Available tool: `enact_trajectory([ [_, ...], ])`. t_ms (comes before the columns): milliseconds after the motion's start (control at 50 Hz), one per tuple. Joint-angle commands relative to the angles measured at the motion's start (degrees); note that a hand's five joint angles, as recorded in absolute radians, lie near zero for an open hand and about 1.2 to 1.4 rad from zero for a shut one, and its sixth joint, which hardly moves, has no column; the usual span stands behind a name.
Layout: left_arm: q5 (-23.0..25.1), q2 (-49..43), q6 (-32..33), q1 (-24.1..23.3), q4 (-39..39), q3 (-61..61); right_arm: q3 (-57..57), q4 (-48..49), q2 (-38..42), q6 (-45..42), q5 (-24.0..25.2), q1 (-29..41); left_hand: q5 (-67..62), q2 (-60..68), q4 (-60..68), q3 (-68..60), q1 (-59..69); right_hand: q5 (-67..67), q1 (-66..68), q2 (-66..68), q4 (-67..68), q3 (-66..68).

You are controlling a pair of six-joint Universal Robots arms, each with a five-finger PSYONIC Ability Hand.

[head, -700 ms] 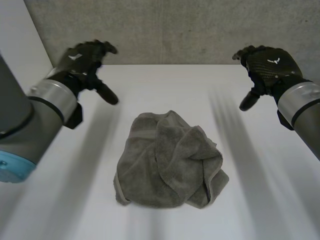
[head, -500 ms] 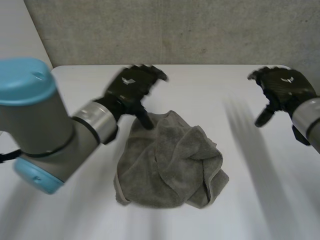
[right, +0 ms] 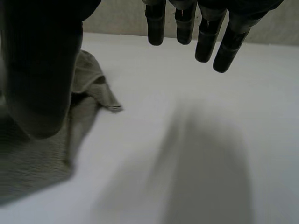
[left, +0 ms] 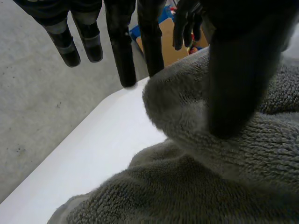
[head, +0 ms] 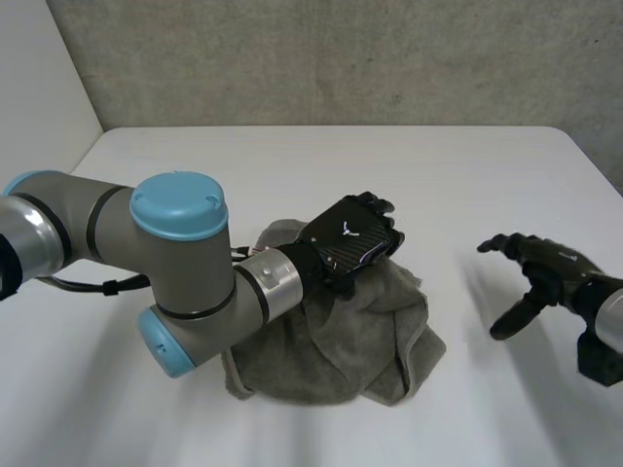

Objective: Fold the towel.

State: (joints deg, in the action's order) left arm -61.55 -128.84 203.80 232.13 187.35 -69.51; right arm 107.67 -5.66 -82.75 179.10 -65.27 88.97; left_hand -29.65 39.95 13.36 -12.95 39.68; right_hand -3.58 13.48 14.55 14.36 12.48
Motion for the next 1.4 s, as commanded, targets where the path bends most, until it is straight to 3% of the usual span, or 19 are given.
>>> enact_trajectory([
  [20,-0.9,0.5,1.5,0.1,-0.1,-0.6,0.4,2.3,1.9,8.3,-0.6,7.5,-18.0,17.7,-3.4,2.9,17.9,3.6,-3.5,-4.6,-4.4,-2.5],
  [220,-0.9,2.0,1.5,0.4,-0.3,-1.9,-2.9,2.8,10.4,14.3,-1.0,16.4,-30.1,29.8,-3.4,2.9,30.1,3.6,-3.5,-4.6,-4.4,-2.5],
  [380,-1.4,4.1,1.4,0.9,-0.6,-3.6,-4.0,6.6,14.7,16.5,-5.0,19.8,-40.4,40.1,-3.4,2.9,40.3,3.5,-3.4,-4.5,-4.4,-2.5],
  [420,-3.0,4.6,1.4,1.0,-0.5,-4.2,-4.1,9.1,15.7,17.3,-6.4,21.1,-40.4,40.1,-3.4,2.9,40.3,-16.7,16.8,15.8,-4.4,-2.5],
  [440,-3.1,4.6,1.4,1.0,-0.5,-4.2,-4.1,9.1,15.7,17.3,-6.4,21.1,-40.4,40.1,-3.4,2.9,40.3,-16.9,17.0,15.9,-4.4,-2.5],
  [460,-3.8,4.6,1.4,1.0,-0.6,-4.4,-4.2,10.7,16.0,18.0,-7.1,21.2,-40.4,40.1,-3.4,2.9,40.3,-34.7,34.8,33.7,-4.4,-2.5],
  [480,-4.6,4.6,1.4,1.0,-0.7,-4.6,-4.2,10.7,16.0,18.0,-7.2,21.2,-40.4,40.1,-3.4,2.9,40.3,-34.9,35.0,33.9,-4.4,-2.5],
  [520,-5.2,4.7,1.4,1.0,-0.8,-4.6,-4.4,14.1,16.0,18.6,-8.4,21.1,-40.4,40.1,-3.4,2.9,40.3,-66.3,66.4,65.3,-4.4,-2.5],
  [640,-7.4,4.7,1.3,2.1,-0.7,-3.7,-7.3,15.8,15.4,17.4,-6.8,21.1,-40.4,40.1,-3.4,2.9,40.3,-66.4,66.5,65.4,-4.4,-2.5],
  [760,-10.4,5.8,0.6,5.6,-0.1,-0.4,-23.0,10.3,15.5,11.0,-3.2,21.2,-40.4,40.1,-3.4,2.9,40.3,-66.4,66.5,65.4,-4.4,-2.5],
  [800,-13.0,7.3,-0.2,6.1,0.4,1.5,-38.5,1.3,15.3,4.6,-1.4,21.4,-40.4,40.1,-3.4,2.9,40.3,-66.4,66.5,65.4,-4.4,-2.5],
  [840,-19.6,14.5,-4.4,6.8,5.7,4.3,-45.6,-2.6,15.2,1.1,-1.2,21.2,-40.4,40.1,-3.4,2.9,40.3,-66.4,66.5,65.4,-4.4,-2.5],
  [900,-22.2,23.5,-9.6,8.2,12.8,1.3,-55.3,-3.2,11.2,-3.4,-0.8,23.1,-40.4,40.1,-3.4,2.9,40.3,-66.4,66.5,65.4,-4.4,-2.5],
  [960,-21.9,31.3,-13.2,9.6,18.0,-5.4,-54.3,-0.3,8.0,-4.1,-0.7,24.2,-40.4,40.1,-3.4,2.9,40.3,-66.4,66.5,65.4,-4.4,-2.5],
  [1000,-21.7,34.6,-14.5,9.8,20.2,-9.1,-44.8,5.8,3.8,-4.6,0.5,26.5,-40.4,40.1,-3.4,2.9,40.3,-66.4,66.5,65.4,-4.4,-2.5],
  [1080,-19.8,39.2,-14.9,9.9,22.7,-19.4,-34.5,7.9,1.0,-7.0,1.8,26.9,-40.4,40.1,-3.4,2.9,40.3,-66.4,66.5,65.4,-4.4,-2.5],
  [1260,-15.0,34.5,-14.4,10.4,22.9,-34.5,-14.2,7.6,3.3,-22.3,1.2,26.3,-40.4,40.1,-3.4,2.9,40.3,-66.4,66.5,65.4,-4.4,-2.5],
  [1380,-14.1,25.1,-11.8,11.0,22.4,-37.2,-8.0,7.6,4.2,-25.0,1.1,25.2,-40.2,39.9,-3.4,2.9,40.2,-66.4,66.5,65.4,-4.4,-2.5],
  [1400,-14.3,23.0,-11.4,10.5,22.3,-36.7,-8.0,7.6,4.2,-25.0,1.1,25.2,-6.9,6.6,-3.4,2.9,6.9,-66.4,66.5,65.4,-4.4,-2.5],
])
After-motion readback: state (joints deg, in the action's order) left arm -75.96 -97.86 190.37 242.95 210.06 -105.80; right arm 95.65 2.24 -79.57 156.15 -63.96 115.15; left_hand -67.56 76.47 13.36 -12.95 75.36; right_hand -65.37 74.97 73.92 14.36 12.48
